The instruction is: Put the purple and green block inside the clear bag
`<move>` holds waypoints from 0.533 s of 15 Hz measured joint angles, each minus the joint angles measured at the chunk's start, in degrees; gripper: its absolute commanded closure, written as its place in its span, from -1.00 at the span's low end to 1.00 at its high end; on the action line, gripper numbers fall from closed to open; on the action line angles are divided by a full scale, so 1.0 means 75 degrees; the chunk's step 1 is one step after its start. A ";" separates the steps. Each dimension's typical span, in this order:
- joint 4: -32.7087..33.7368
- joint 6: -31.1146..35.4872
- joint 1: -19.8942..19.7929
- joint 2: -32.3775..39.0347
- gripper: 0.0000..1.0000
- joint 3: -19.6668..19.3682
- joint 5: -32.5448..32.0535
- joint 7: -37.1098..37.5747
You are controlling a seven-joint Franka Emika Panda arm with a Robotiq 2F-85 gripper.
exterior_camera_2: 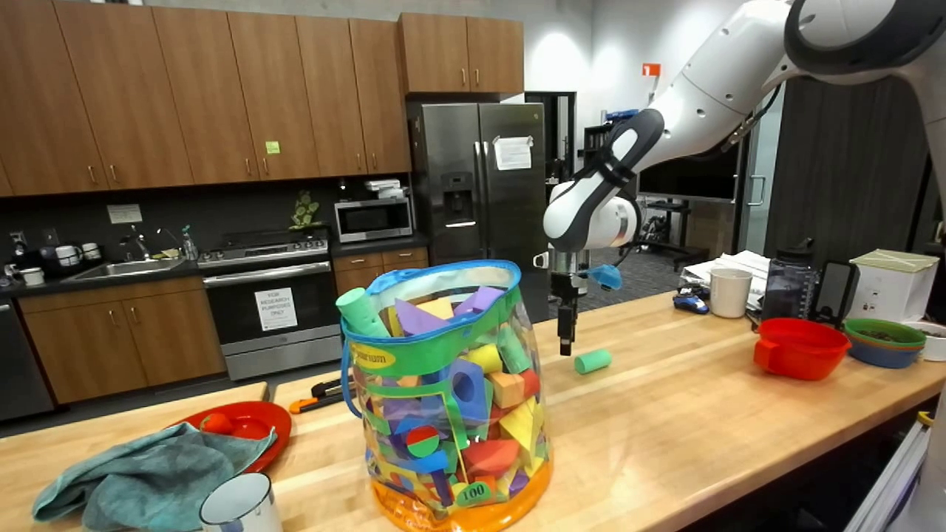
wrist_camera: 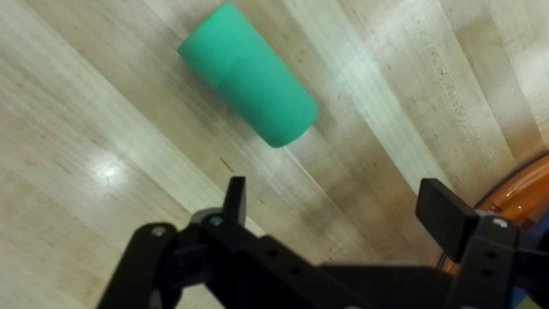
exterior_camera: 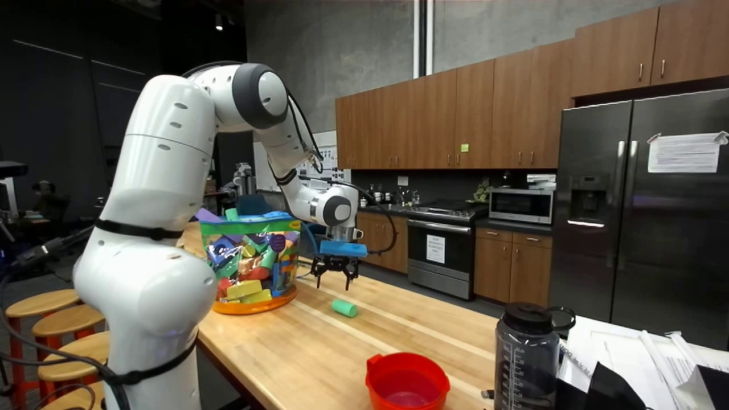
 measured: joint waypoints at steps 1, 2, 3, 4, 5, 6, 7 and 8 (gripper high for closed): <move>0.0005 0.0000 -0.0003 0.0031 -1.00 -0.0066 -0.0116 0.0003; 0.0022 0.0000 -0.0008 0.0071 -1.00 -0.0127 -0.0206 0.0003; 0.0031 0.0000 -0.0025 0.0100 -1.00 -0.0181 -0.0289 0.0007; 0.0035 0.0000 -0.0041 0.0121 -1.00 -0.0226 -0.0349 0.0007; 0.0050 0.0000 -0.0063 0.0151 -1.00 -0.0260 -0.0402 0.0008; 0.0065 -0.0002 -0.0078 0.0178 -1.00 -0.0289 -0.0433 0.0012; 0.0072 -0.0002 -0.0095 0.0198 -1.00 -0.0304 -0.0446 0.0012; 0.0084 -0.0002 -0.0101 0.0223 -1.00 -0.0314 -0.0448 0.0015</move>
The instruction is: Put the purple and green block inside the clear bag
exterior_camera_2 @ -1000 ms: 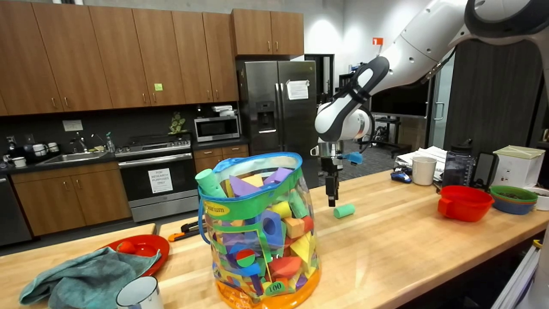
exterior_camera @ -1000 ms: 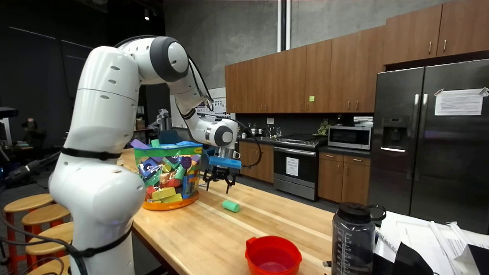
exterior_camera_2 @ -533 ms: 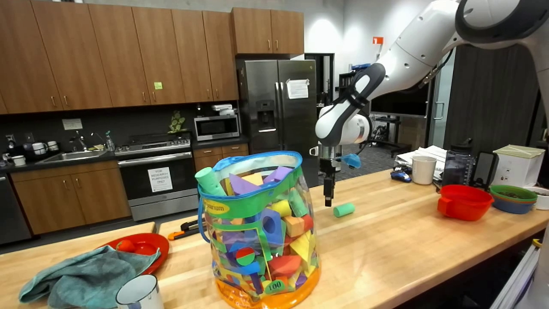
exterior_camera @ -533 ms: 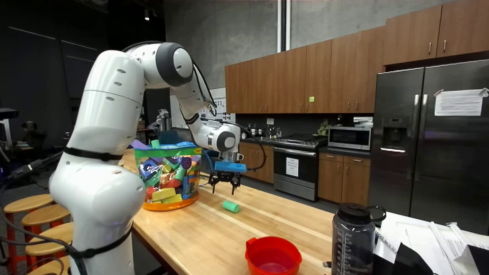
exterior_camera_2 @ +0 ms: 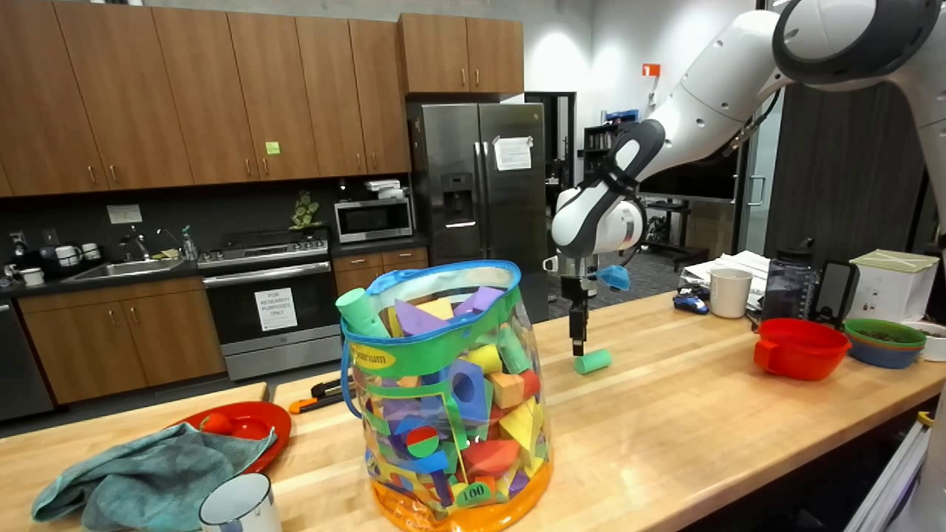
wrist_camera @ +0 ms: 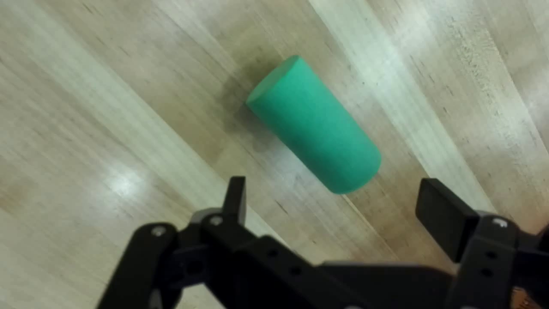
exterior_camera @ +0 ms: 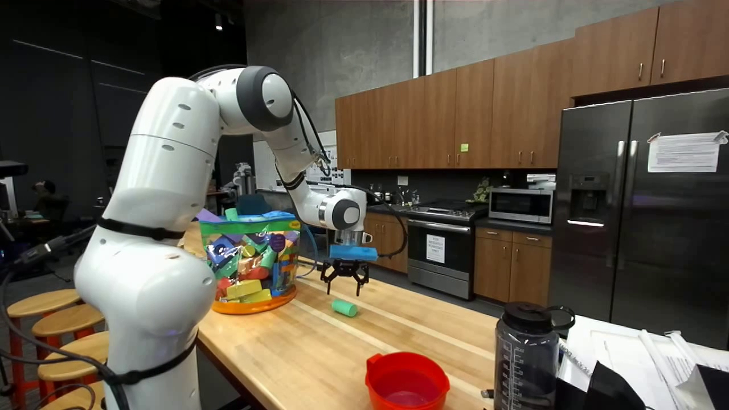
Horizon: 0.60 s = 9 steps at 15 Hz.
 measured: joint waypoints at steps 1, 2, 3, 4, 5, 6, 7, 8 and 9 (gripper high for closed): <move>0.0002 -0.0018 0.0015 0.0006 -1.00 0.0014 0.0000 0.0049; 0.0002 -0.0032 0.0038 0.0005 -1.00 0.0046 0.0000 0.0114; 0.0001 -0.0046 0.0070 0.0005 -1.00 0.0087 0.0000 0.0185; -0.0001 -0.0077 0.0104 0.0004 -1.00 0.0128 -0.0001 0.0273; -0.0003 -0.0105 0.0156 0.0004 -1.00 0.0166 -0.0001 0.0369; -0.0004 -0.0114 0.0202 0.0016 -1.00 0.0182 -0.0010 0.0439; -0.0004 -0.0116 0.0208 0.0037 -1.00 0.0176 -0.0040 0.0467; -0.0003 -0.0116 0.0200 0.0071 -1.00 0.0160 -0.0078 0.0471; -0.0002 -0.0115 0.0184 0.0109 -1.00 0.0147 -0.0110 0.0475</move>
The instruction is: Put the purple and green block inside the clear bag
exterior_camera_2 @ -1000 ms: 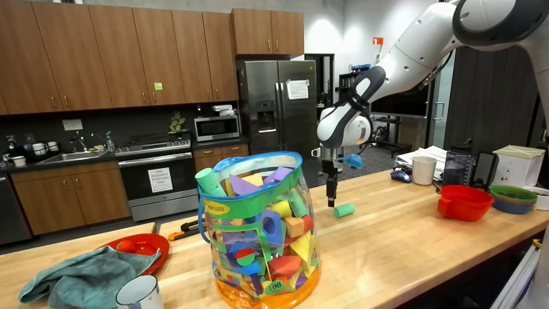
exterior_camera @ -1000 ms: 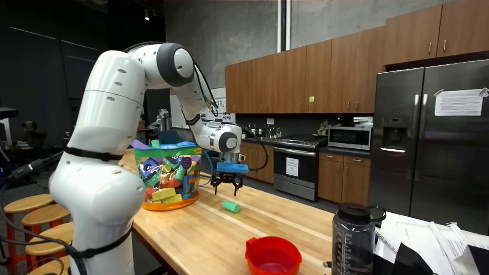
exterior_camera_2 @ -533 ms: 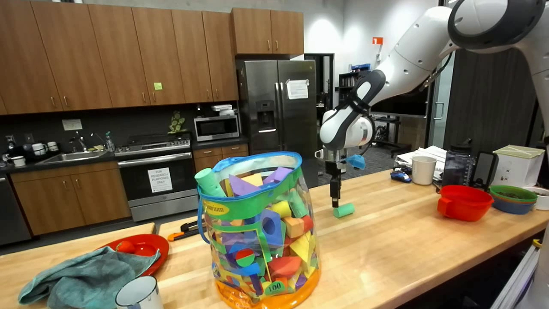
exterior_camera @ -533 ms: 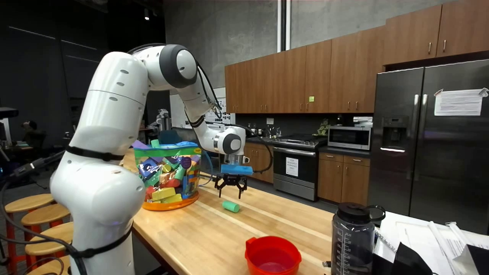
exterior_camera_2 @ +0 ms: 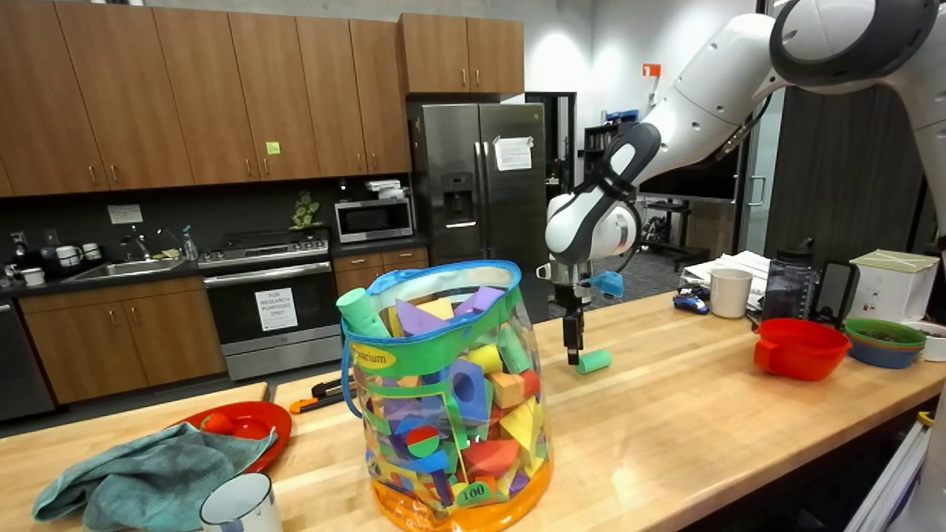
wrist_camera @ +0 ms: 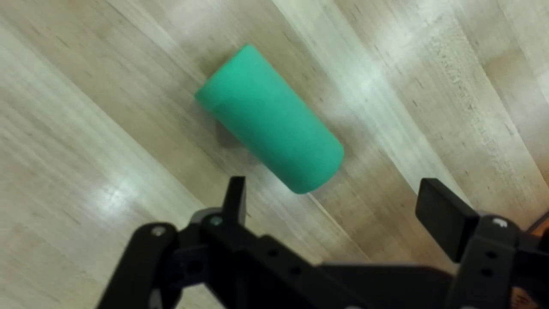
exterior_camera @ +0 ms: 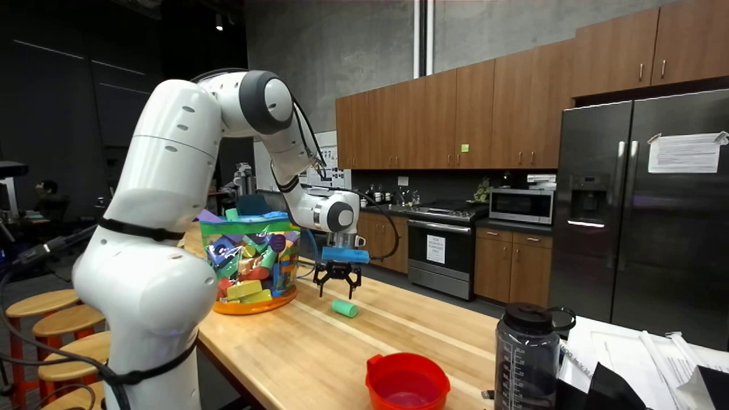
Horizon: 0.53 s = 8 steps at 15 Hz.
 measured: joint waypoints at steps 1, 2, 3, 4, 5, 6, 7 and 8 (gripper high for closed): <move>0.0002 0.0000 -0.0029 0.0032 -1.00 -0.0016 -0.0027 0.0003; 0.0012 0.0003 -0.0064 0.0069 -1.00 -0.0036 -0.0042 0.0003; 0.0017 0.0006 -0.0092 0.0092 -1.00 -0.0056 -0.0053 0.0003; 0.0021 0.0007 -0.0106 0.0109 -1.00 -0.0071 -0.0069 0.0013; 0.0032 0.0007 -0.0110 0.0130 -1.00 -0.0083 -0.0082 0.0034; 0.0041 0.0007 -0.0111 0.0149 -1.00 -0.0089 -0.0094 0.0059; 0.0042 0.0007 -0.0111 0.0160 -1.00 -0.0091 -0.0105 0.0087; 0.0045 0.0007 -0.0109 0.0173 -1.00 -0.0091 -0.0112 0.0113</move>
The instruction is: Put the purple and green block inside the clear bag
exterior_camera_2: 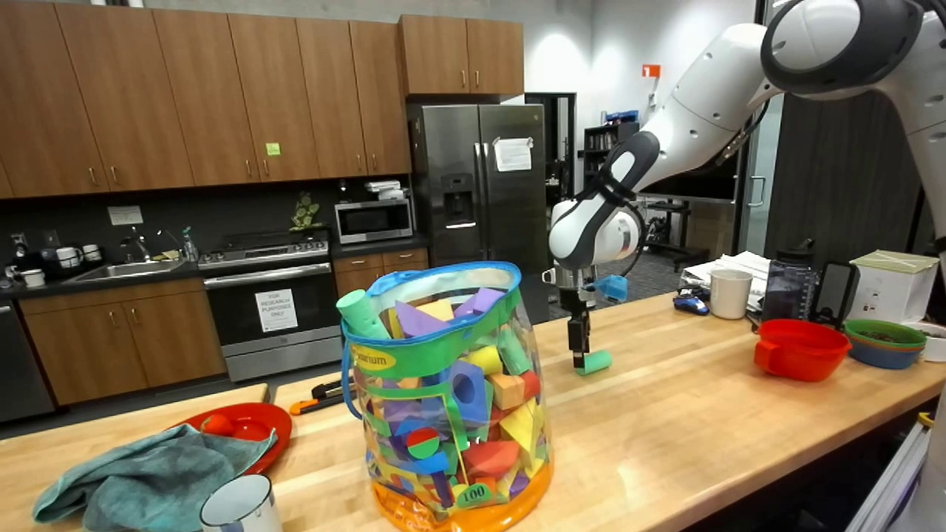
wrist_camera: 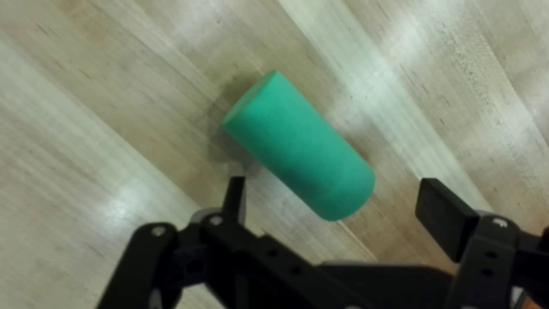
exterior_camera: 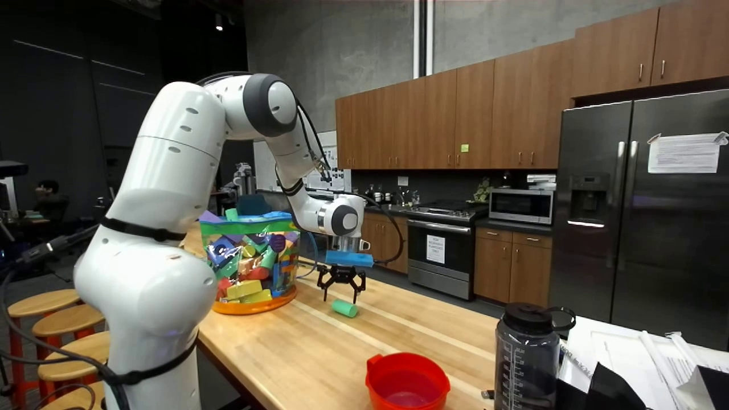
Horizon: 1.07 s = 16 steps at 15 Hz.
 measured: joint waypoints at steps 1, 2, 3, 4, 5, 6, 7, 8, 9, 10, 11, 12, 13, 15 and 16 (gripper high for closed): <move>0.0000 0.0000 0.0000 0.0008 -1.00 -0.0001 -0.0012 0.0028; 0.0000 0.0000 0.0000 0.0012 -1.00 -0.0002 -0.0028 0.0063; 0.0004 0.0002 -0.0001 0.0022 -1.00 -0.0002 -0.0034 0.0089; 0.0006 0.0004 -0.0004 0.0032 -1.00 -0.0007 -0.0037 0.0111; 0.0006 0.0008 0.0000 0.0040 -1.00 -0.0007 -0.0038 0.0142; 0.0008 0.0013 0.0006 0.0050 -1.00 -0.0003 -0.0040 0.0200; 0.0008 0.0014 0.0016 0.0054 -1.00 0.0001 -0.0046 0.0272; 0.0008 0.0015 0.0029 0.0057 -1.00 0.0004 -0.0048 0.0334; 0.0008 0.0015 0.0040 0.0060 -1.00 0.0011 -0.0048 0.0404; 0.0008 0.0020 0.0050 0.0061 -1.00 0.0015 -0.0055 0.0468; 0.0009 0.0048 0.0057 0.0068 -1.00 0.0015 -0.0080 0.0551; 0.0011 0.0118 0.0063 0.0089 -1.00 0.0008 -0.0154 0.0653; 0.0011 0.0209 0.0064 0.0114 -1.00 -0.0001 -0.0237 0.0782; 0.0021 0.0473 0.0063 0.0204 -1.00 -0.0031 -0.0358 0.1016; 0.0027 0.0612 0.0062 0.0248 -1.00 -0.0054 -0.0421 0.1123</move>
